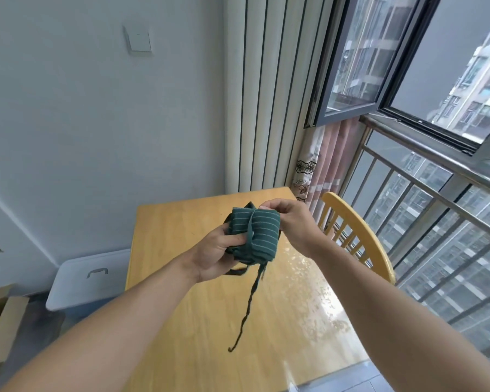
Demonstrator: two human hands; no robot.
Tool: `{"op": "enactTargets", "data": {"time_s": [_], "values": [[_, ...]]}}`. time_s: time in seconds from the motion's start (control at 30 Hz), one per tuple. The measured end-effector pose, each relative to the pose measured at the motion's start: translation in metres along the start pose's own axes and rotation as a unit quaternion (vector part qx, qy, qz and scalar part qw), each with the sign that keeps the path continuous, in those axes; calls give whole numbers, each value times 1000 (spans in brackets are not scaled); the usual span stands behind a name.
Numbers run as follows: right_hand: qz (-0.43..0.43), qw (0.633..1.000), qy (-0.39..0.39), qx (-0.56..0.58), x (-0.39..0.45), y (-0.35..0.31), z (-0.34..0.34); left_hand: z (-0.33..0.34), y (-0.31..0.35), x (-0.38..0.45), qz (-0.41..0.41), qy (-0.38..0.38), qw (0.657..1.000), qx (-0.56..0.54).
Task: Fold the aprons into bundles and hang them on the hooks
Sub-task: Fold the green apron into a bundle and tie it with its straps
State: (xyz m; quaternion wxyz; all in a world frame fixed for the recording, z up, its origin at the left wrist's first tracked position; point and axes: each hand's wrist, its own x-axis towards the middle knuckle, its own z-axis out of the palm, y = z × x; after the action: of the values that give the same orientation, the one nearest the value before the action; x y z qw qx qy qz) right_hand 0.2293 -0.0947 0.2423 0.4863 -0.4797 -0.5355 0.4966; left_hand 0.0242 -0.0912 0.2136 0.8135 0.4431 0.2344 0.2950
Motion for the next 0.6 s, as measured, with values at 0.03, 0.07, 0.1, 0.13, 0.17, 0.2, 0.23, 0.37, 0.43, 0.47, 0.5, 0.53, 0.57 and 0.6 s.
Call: {"op": "enactTargets", "data": {"time_s": [0.03, 0.07, 0.1, 0.13, 0.17, 0.2, 0.23, 0.37, 0.43, 0.47, 0.5, 0.53, 0.57, 0.6], "values": [[6, 1000, 3, 21, 0, 4, 1, 0, 0, 1, 5, 8, 1000, -9], [10, 999, 7, 32, 0, 8, 2, 0, 0, 2, 10, 15, 1000, -14], [15, 999, 11, 39, 1, 12, 3, 0, 0, 3, 15, 24, 999, -21], [20, 999, 13, 42, 2, 17, 4, 0, 0, 3, 19, 35, 999, -30], [25, 999, 11, 40, 3, 21, 6, 0, 0, 4, 22, 45, 998, -40], [32, 999, 6, 34, 3, 25, 9, -1, 1, 5, 24, 52, 997, -51], [42, 999, 3, 25, 3, 29, 12, -1, 2, 7, 24, 57, 996, -58], [75, 997, 15, -8, 2, 43, 22, -3, 6, 15, 4, 112, 994, 0], [87, 996, 11, -3, 1, 48, 25, -6, 6, 18, -1, 146, 989, 32], [95, 995, 6, -1, 0, 50, 26, -7, 7, 19, 0, 160, 986, 37], [103, 995, 5, -6, -2, 51, 28, -9, 7, 20, 3, 172, 985, 33], [109, 994, 14, -22, -5, 54, 30, -11, 7, 21, 11, 186, 982, 27], [110, 992, 31, -44, -8, 58, 32, -13, 6, 24, 18, 204, 979, 22], [107, 991, 53, -62, -12, 63, 33, -16, 7, 27, 25, 225, 974, 15]]}}
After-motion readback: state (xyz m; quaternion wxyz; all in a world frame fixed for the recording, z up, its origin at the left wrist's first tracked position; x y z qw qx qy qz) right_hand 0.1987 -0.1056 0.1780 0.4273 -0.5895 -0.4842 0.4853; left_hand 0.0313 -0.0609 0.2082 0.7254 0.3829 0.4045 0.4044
